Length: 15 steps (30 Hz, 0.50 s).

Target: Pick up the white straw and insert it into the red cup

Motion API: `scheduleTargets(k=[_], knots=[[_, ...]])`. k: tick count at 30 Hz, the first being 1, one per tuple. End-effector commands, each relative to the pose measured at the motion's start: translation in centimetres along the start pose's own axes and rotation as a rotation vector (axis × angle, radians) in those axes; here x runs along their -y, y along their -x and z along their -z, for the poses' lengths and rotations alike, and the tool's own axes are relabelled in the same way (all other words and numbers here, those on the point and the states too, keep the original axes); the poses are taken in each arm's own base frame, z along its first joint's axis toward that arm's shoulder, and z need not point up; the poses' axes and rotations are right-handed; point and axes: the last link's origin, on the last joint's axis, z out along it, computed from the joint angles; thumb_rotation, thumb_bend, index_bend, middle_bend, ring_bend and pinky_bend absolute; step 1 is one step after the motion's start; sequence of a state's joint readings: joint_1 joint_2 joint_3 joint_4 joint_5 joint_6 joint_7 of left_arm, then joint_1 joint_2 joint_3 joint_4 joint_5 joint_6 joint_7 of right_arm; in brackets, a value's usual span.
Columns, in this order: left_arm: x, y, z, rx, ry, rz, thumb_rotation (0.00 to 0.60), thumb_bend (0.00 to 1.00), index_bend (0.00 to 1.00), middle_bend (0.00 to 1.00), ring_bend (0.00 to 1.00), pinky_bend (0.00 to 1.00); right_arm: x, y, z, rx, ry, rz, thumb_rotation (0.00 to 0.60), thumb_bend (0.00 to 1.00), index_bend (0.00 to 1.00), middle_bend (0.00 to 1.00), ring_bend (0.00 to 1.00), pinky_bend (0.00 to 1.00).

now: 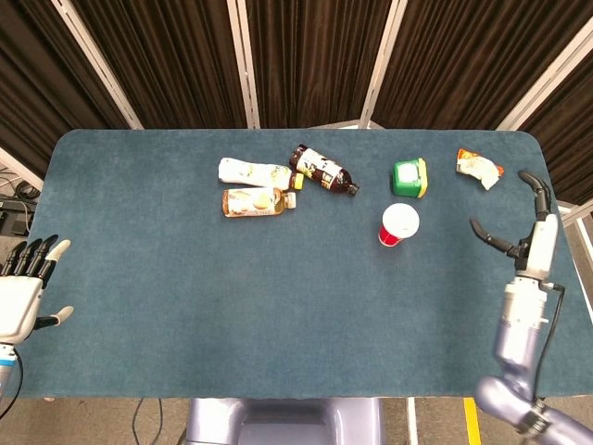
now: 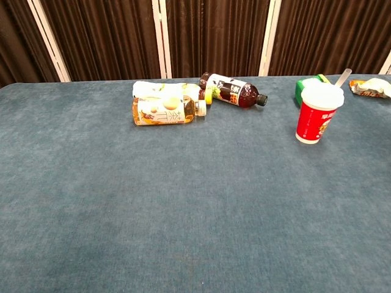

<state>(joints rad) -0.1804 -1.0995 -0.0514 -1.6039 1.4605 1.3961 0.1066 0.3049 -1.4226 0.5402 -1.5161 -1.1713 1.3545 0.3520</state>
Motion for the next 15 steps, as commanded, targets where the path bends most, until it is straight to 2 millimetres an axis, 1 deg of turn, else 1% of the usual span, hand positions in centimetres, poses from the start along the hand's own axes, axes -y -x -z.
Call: scheduleTargets(k=[1,2,5,9,12,15], knots=[[0.0,0.0,0.0,0.0,0.0,-0.001,0.6,0.05,0.0,0.0,0.0,0.0,-1.2,-3.2,3.2,0.182,-0.077,0.549,0.6,0.0,0.0,0.0,0.0,0.0],[0.0,0.0,0.0,0.0,0.0,-0.001,0.6,0.05,0.0,0.0,0.0,0.0,-1.6,-3.7,4.0,0.194,-0.084,0.641,0.6,0.0,0.0,0.0,0.0,0.0],[0.0,0.0,0.0,-0.001,-0.001,-0.003,0.6,0.05,0.0,0.0,0.0,0.0,-2.7,-4.6,6.0,0.228,-0.074,0.784,0.6,0.0,0.0,0.0,0.0,0.0],[-0.1,0.0,0.0,-0.001,-0.001,-0.003,0.6,0.05,0.0,0.0,0.0,0.0,-4.0,-5.2,8.0,0.274,-0.027,0.867,0.6,0.0,0.0,0.0,0.0,0.0],[0.0,0.0,0.0,-0.001,-0.001,-0.002,0.6,0.05,0.0,0.0,0.0,0.0,-4.6,-5.2,8.5,0.298,0.012,0.902,0.6,0.0,0.0,0.0,0.0,0.0],[0.0,0.0,0.0,-0.001,0.001,-0.001,0.6,0.05,0.0,0.0,0.0,0.0,-4.6,-4.9,8.5,0.309,0.012,0.913,0.6,0.0,0.0,0.0,0.0,0.0]])
